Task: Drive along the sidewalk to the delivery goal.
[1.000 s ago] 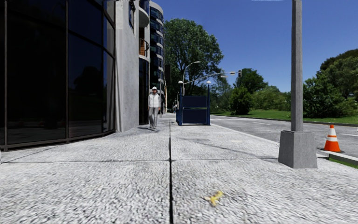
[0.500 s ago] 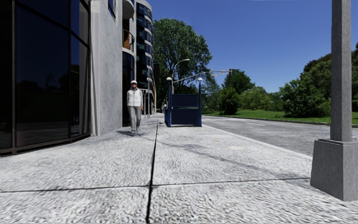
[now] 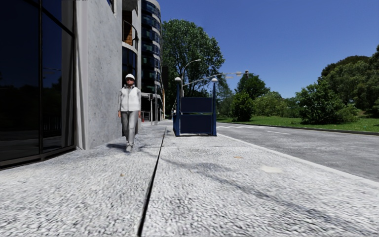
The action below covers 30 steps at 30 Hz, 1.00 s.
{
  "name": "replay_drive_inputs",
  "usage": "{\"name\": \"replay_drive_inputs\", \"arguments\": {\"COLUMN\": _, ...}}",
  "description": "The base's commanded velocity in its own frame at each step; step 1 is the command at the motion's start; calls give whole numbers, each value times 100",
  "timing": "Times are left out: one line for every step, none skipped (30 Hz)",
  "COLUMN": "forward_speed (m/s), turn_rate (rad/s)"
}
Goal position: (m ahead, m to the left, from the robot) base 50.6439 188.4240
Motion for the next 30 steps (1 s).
{"name": "replay_drive_inputs", "arguments": {"forward_speed": 200, "turn_rate": 0}}
{"name": "replay_drive_inputs", "arguments": {"forward_speed": 200, "turn_rate": 0}}
{"name": "replay_drive_inputs", "arguments": {"forward_speed": 200, "turn_rate": 0}}
{"name": "replay_drive_inputs", "arguments": {"forward_speed": 200, "turn_rate": 0}}
{"name": "replay_drive_inputs", "arguments": {"forward_speed": 200, "turn_rate": 0}}
{"name": "replay_drive_inputs", "arguments": {"forward_speed": 200, "turn_rate": 0}}
{"name": "replay_drive_inputs", "arguments": {"forward_speed": 200, "turn_rate": 0}}
{"name": "replay_drive_inputs", "arguments": {"forward_speed": 200, "turn_rate": 0}}
{"name": "replay_drive_inputs", "arguments": {"forward_speed": 200, "turn_rate": 0}}
{"name": "replay_drive_inputs", "arguments": {"forward_speed": 200, "turn_rate": 0}}
{"name": "replay_drive_inputs", "arguments": {"forward_speed": 200, "turn_rate": 0}}
{"name": "replay_drive_inputs", "arguments": {"forward_speed": 200, "turn_rate": 0}}
{"name": "replay_drive_inputs", "arguments": {"forward_speed": 200, "turn_rate": 0}}
{"name": "replay_drive_inputs", "arguments": {"forward_speed": 200, "turn_rate": 0}}
{"name": "replay_drive_inputs", "arguments": {"forward_speed": 200, "turn_rate": 0}}
{"name": "replay_drive_inputs", "arguments": {"forward_speed": 200, "turn_rate": 0}}
{"name": "replay_drive_inputs", "arguments": {"forward_speed": 200, "turn_rate": 0}}
{"name": "replay_drive_inputs", "arguments": {"forward_speed": 200, "turn_rate": 0}}
{"name": "replay_drive_inputs", "arguments": {"forward_speed": 200, "turn_rate": 0}}
{"name": "replay_drive_inputs", "arguments": {"forward_speed": 200, "turn_rate": 0}}
{"name": "replay_drive_inputs", "arguments": {"forward_speed": 200, "turn_rate": 0}}
{"name": "replay_drive_inputs", "arguments": {"forward_speed": 200, "turn_rate": 0}}
{"name": "replay_drive_inputs", "arguments": {"forward_speed": 200, "turn_rate": 0}}
{"name": "replay_drive_inputs", "arguments": {"forward_speed": 200, "turn_rate": 0}}
{"name": "replay_drive_inputs", "arguments": {"forward_speed": 200, "turn_rate": 0}}
{"name": "replay_drive_inputs", "arguments": {"forward_speed": 200, "turn_rate": 0}}
{"name": "replay_drive_inputs", "arguments": {"forward_speed": 200, "turn_rate": 2}}
{"name": "replay_drive_inputs", "arguments": {"forward_speed": 200, "turn_rate": 7}}
{"name": "replay_drive_inputs", "arguments": {"forward_speed": 200, "turn_rate": 7}}
{"name": "replay_drive_inputs", "arguments": {"forward_speed": 200, "turn_rate": 7}}
